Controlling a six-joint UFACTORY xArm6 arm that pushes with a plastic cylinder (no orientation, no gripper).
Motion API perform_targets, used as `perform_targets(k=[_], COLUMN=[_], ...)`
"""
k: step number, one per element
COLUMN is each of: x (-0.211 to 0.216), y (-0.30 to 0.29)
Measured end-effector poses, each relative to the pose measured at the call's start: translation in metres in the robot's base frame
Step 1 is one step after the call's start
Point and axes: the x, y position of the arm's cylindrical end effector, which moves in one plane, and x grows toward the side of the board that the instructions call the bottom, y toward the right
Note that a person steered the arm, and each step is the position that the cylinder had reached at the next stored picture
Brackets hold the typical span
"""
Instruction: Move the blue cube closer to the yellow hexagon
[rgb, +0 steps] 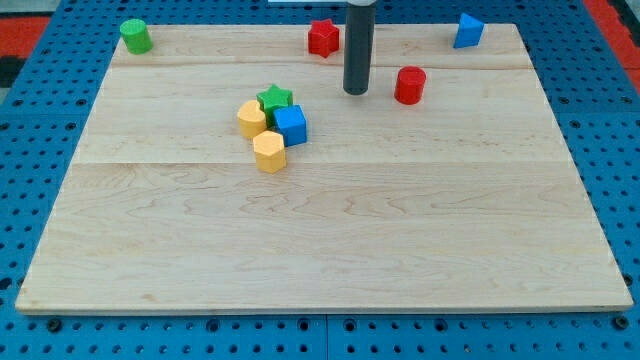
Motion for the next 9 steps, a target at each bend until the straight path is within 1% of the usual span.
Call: perform_targets(k=[1,2,7,9], x=[0.021,0.027,0.035,0.049], y=[-0.013,-0.023,-0.081,-0.108])
